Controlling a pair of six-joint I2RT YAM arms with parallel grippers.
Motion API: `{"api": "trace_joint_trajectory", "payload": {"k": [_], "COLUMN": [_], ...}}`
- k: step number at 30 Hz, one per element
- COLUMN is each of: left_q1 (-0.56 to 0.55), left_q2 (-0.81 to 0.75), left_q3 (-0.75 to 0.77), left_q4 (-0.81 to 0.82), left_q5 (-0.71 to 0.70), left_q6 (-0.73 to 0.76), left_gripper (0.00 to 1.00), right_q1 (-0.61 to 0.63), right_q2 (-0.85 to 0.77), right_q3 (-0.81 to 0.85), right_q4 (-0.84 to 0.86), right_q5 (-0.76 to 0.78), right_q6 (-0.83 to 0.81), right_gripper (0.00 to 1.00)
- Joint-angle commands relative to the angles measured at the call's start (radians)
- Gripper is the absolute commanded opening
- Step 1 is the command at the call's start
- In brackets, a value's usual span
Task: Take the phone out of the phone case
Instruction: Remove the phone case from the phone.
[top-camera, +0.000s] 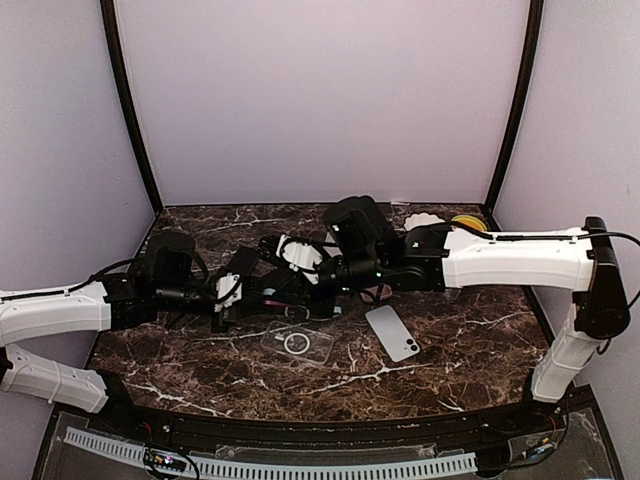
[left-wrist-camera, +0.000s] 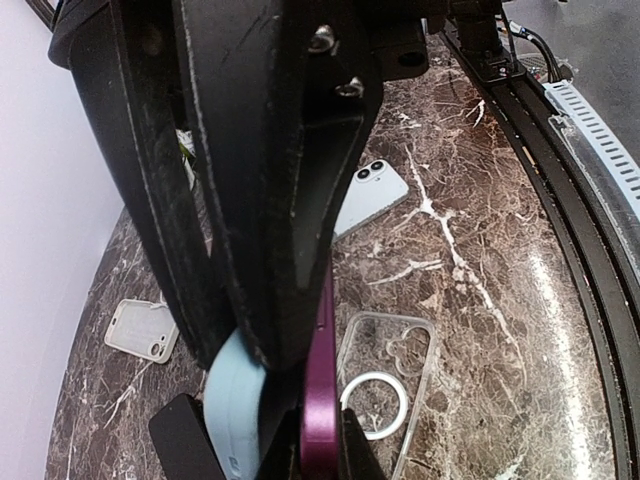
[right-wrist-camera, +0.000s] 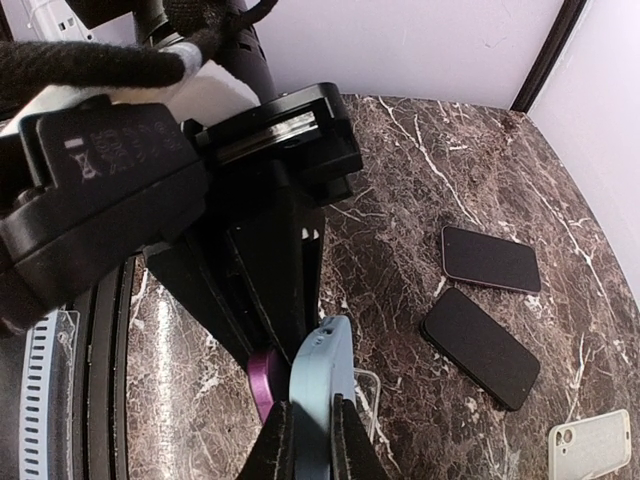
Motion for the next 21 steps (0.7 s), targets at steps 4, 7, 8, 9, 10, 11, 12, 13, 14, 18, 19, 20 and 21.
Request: {"api": "trace_joint_trajectory", "payload": {"k": [4, 7, 8, 9, 10, 11, 12, 13, 14, 18, 19, 20, 21], "left_q1": [0.041, 0.041, 0.041, 0.042, 0.043, 0.043, 0.043, 0.044, 0.044, 0.045, 0.045, 0.045, 0.046], "left_q2": [-0.073, -0.075, -0.075, -0.075, -0.074, -0.075, -0.075, -0.076, -0.077, -0.078, -0.080, -0.081, -0.082], "left_q3": [0.048, 0.046, 0.045, 0.045, 0.045, 0.045, 0.045, 0.045, 0.045, 0.045, 0.045, 0.045, 0.044], "left_q4": [0.139, 0.139, 0.141, 0.141, 0.140, 0.140, 0.139, 0.139, 0.139, 0.136, 0.135, 0.135, 0.135], "left_q5": [-0.117, -0.119, -0.120, -0.120, -0.120, -0.121, -0.122, -0.124, -0.124, -0.127, -0.127, -0.126, -0.128], "left_q6": [-0.017, -0.016, -0.016, -0.016, -0.016, -0.016, -0.014, -0.014, -0.013, -0.005, -0.004, -0.003, -0.002], "left_gripper": [0.00, 0.00, 0.00, 0.00, 0.00, 0.00, 0.00, 0.00, 0.00, 0.00, 0.00, 0.00, 0.00], "right_q1": [0.012, 0.012, 0.012, 0.012, 0.011, 0.010, 0.010, 0.010, 0.010, 0.003, -0.001, -0.004, -0.007], "right_q2": [-0.019, -0.012, -0.012, -0.012, -0.012, -0.012, -0.009, -0.007, -0.006, -0.005, -0.007, -0.010, -0.012], "right_q3": [-0.074, -0.085, -0.090, -0.095, -0.098, -0.102, -0.107, -0.110, -0.112, -0.119, -0.123, -0.126, -0.130], "right_q4": [-0.239, -0.244, -0.242, -0.240, -0.238, -0.236, -0.237, -0.238, -0.240, -0.256, -0.259, -0.261, -0.264], "right_q5": [0.005, 0.017, 0.019, 0.020, 0.021, 0.022, 0.021, 0.021, 0.024, 0.053, 0.059, 0.064, 0.067], "right_q6": [0.033, 0.033, 0.034, 0.036, 0.038, 0.039, 0.039, 0.041, 0.041, 0.042, 0.041, 0.041, 0.040], "right_gripper": [0.00, 0.00, 0.00, 0.00, 0.00, 0.00, 0.00, 0.00, 0.00, 0.00, 0.00, 0.00, 0.00]}}
